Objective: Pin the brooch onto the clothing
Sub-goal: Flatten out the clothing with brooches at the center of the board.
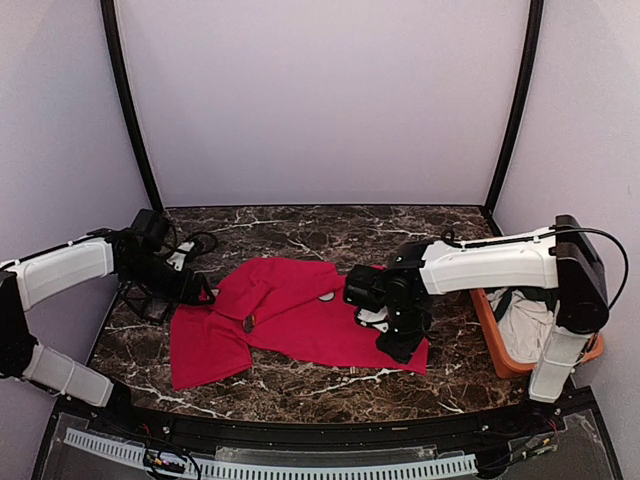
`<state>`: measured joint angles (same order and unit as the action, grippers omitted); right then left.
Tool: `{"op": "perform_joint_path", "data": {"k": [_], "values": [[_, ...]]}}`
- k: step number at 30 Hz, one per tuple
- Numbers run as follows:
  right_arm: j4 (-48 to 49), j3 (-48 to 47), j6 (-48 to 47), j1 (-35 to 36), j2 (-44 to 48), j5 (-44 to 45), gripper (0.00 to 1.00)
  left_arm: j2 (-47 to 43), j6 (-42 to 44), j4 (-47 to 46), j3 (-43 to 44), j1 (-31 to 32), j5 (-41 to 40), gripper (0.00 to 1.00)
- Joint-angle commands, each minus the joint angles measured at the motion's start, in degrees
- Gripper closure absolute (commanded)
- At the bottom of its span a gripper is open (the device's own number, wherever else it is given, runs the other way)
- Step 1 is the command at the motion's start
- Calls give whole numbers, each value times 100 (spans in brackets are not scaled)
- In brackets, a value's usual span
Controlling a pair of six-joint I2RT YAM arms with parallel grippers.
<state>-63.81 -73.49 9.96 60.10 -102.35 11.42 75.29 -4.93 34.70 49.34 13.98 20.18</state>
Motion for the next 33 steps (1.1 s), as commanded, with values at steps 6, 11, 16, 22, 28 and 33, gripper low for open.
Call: {"op": "perform_joint_path", "data": {"k": [6, 11, 16, 22, 28, 33], "values": [[-118, -1090, -128, -540, 194, 125, 37, -47, -350, -507, 1153, -26, -94, 5], [495, -1239, 165, -1517, 217, 207, 34, 1624, -305, -835, 2242, 139, -162, 1], [1126, -926, 343, -2043, 405, -67, 34, 3080, 261, -479, 3467, 442, -887, 1], [1357, -520, 425, -2155, 476, -193, 34, 3991, 457, -366, 3999, 474, -985, 8], [1514, -264, 502, -2152, 487, -227, 34, 4440, 458, -295, 4124, 536, -1030, 9], [1594, -279, 546, -2182, 316, -236, 34, 4651, 730, -179, 4235, 604, -1492, 13]]}}
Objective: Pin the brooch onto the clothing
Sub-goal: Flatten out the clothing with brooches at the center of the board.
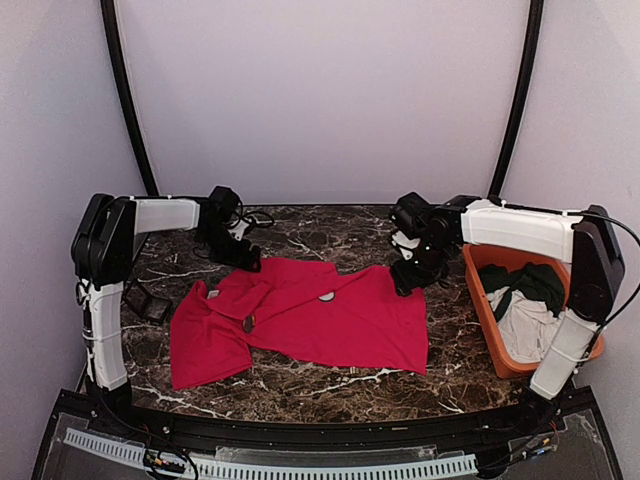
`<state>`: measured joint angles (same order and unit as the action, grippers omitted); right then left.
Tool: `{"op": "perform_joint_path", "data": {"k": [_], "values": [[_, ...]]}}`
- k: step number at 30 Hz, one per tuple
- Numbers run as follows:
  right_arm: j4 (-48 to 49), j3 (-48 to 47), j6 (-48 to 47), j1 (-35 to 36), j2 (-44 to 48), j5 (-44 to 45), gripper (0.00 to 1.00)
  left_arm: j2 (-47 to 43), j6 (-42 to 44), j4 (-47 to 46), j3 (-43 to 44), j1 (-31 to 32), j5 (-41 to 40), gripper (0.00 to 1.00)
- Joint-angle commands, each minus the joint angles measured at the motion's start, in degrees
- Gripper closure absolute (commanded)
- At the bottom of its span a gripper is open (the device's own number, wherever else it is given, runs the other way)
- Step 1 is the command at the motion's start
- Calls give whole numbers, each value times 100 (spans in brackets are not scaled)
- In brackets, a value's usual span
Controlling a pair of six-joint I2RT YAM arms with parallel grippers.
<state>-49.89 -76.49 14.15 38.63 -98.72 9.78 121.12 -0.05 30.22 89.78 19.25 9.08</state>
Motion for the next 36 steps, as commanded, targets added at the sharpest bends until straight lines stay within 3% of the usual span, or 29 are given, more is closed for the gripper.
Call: {"op": "perform_joint_path", "data": {"k": [1, 5, 11, 16, 18, 23, 31, 36], "values": [[234, 13, 140, -43, -78, -73, 34, 91, 256, 281, 190, 78, -430, 14], [400, 37, 177, -191, -220, -197, 34, 248, 331, 322, 229, 86, -459, 20], [590, 110, 213, -449, -523, -337, 34, 582, 460, 555, 421, 174, -639, 46], [678, 146, 243, -626, -920, -370, 39, 716, 414, 598, 424, 176, -645, 89], [747, 187, 255, -669, -1007, -368, 43, 715, 392, 628, 448, 180, -705, 98], [894, 174, 343, -855, -1163, -433, 47, 671, 385, 705, 515, 168, -837, 99], [1417, -33, 670, -1340, -1170, -1311, 32, 594, 330, 613, 458, 145, -675, 99], [1326, -450, 673, -1381, -1687, -1430, 38, 445, 277, 422, 376, 97, -631, 99]]}}
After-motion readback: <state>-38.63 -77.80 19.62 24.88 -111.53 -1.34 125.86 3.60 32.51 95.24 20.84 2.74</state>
